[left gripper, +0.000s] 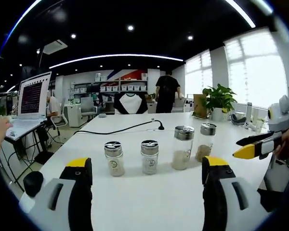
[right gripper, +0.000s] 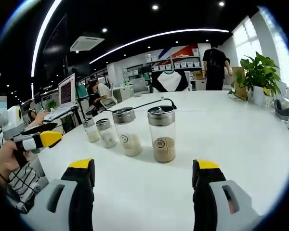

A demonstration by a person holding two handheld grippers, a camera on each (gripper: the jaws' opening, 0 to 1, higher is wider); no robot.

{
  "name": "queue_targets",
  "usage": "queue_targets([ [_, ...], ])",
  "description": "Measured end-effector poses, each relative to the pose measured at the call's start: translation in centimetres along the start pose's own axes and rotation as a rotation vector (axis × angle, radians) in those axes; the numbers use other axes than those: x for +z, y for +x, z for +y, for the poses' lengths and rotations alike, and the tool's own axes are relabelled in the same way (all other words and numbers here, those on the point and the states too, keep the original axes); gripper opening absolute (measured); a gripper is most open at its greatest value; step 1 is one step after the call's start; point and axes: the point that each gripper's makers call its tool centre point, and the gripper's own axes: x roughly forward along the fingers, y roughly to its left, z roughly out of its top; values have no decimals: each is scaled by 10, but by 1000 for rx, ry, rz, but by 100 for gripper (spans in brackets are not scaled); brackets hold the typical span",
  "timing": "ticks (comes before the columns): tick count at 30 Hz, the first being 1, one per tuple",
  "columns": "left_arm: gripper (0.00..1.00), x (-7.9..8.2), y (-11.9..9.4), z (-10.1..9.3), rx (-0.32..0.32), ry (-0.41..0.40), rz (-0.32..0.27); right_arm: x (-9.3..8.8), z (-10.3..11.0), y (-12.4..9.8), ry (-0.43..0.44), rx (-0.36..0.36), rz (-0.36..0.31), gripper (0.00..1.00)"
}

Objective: Rotate the seasoning bottle until the label or dispensing opening points toward the visible target arrow and the bottle remains upright within the marked orientation range

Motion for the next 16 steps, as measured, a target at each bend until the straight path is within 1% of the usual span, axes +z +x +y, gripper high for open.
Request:
queue_targets([
  [2, 100, 1, 0, 0, 1, -4, -2, 3, -1, 1, 4, 0, -9, 85],
  [5, 100, 1, 1, -1, -2, -14, 0, 4, -4, 1, 15, -6, -6, 84],
  [12, 100, -1, 1, -1, -3, -20, 3, 0, -3, 1, 28, -9, -7, 82],
  [16, 100, -5, 1, -1, -4, -24, 14, -3, -3, 1, 38, 1, 0, 82],
])
